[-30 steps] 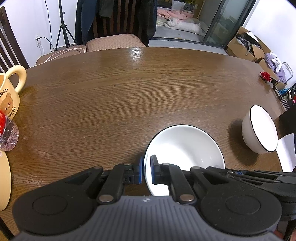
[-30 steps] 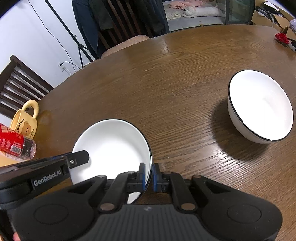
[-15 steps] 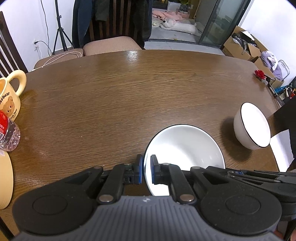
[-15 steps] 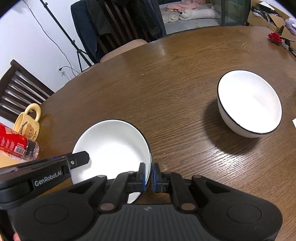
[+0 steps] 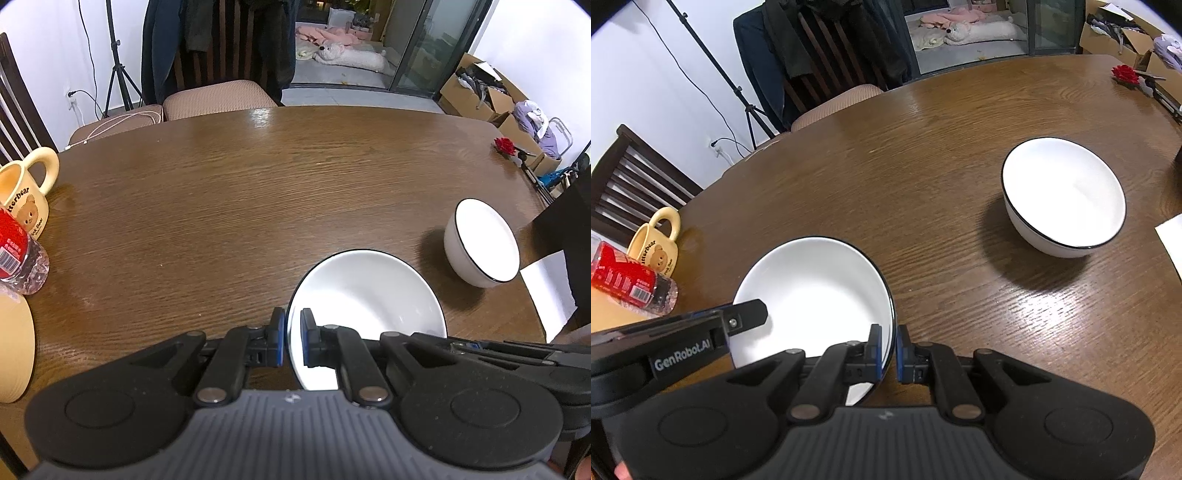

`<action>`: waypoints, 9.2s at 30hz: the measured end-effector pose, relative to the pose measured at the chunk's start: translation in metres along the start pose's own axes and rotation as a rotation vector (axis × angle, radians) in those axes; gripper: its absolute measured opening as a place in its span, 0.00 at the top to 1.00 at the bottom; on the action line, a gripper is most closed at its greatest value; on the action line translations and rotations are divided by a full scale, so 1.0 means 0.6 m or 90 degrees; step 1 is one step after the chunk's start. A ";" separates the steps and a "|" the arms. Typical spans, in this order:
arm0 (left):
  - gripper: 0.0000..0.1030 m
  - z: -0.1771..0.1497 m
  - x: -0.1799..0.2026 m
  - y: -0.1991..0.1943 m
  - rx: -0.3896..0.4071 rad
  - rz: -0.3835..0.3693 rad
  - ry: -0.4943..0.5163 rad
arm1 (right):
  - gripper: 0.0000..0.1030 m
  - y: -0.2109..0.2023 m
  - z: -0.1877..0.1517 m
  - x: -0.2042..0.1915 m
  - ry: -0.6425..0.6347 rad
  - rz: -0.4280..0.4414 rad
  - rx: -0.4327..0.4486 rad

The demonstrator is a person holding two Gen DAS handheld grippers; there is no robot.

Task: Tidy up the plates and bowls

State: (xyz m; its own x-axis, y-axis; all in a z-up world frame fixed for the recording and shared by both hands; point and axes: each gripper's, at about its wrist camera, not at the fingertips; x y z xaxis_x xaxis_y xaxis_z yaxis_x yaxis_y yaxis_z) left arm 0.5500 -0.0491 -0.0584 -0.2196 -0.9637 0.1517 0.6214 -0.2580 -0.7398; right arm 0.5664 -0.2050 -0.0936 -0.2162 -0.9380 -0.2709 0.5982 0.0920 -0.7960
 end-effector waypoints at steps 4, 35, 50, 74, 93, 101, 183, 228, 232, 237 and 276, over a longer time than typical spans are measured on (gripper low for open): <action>0.91 -0.003 0.007 -0.014 0.002 -0.001 0.001 | 0.93 -0.017 -0.004 0.004 0.003 -0.001 0.004; 0.91 -0.041 0.090 -0.126 0.021 -0.017 0.010 | 0.93 -0.146 -0.039 0.045 0.002 -0.007 0.036; 0.91 -0.069 0.115 -0.170 0.026 -0.018 0.005 | 0.93 -0.199 -0.067 0.054 -0.004 -0.005 0.041; 0.91 -0.091 0.135 -0.198 0.031 -0.020 0.003 | 0.93 -0.240 -0.089 0.077 -0.007 -0.005 0.047; 0.91 -0.114 0.165 -0.219 0.033 -0.023 0.008 | 0.93 -0.265 -0.113 0.103 -0.005 -0.007 0.052; 0.91 -0.133 0.181 -0.233 0.033 -0.030 0.013 | 0.93 -0.288 -0.137 0.120 -0.003 -0.013 0.055; 0.91 -0.248 0.333 -0.161 -0.056 -0.105 0.087 | 0.94 -0.314 -0.248 0.309 0.065 -0.105 0.024; 0.91 -0.271 0.341 -0.095 -0.105 -0.089 0.135 | 0.94 -0.257 -0.255 0.312 0.036 -0.116 -0.010; 0.91 -0.270 0.342 -0.090 -0.108 -0.083 0.140 | 0.94 -0.253 -0.255 0.312 0.032 -0.113 -0.010; 0.91 -0.270 0.341 -0.089 -0.110 -0.084 0.144 | 0.94 -0.253 -0.255 0.310 0.028 -0.115 -0.012; 0.73 -0.245 0.344 -0.118 -0.113 -0.089 0.145 | 0.87 -0.280 -0.230 0.322 0.052 -0.086 -0.030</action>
State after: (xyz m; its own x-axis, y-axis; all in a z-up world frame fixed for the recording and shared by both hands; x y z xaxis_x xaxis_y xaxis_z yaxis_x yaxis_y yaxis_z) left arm 0.3501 -0.2198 -0.0713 -0.4692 -0.8743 0.1243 0.4364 -0.3519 -0.8281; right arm 0.3179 -0.3554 -0.0870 -0.3555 -0.9127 -0.2016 0.5234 -0.0157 -0.8520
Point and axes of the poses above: each gripper's, at about its wrist camera, not at the fingertips, and y roughly the way its jaws point, x to its right, z to its top, and after that the axes turned 14 degrees about x, right-handed
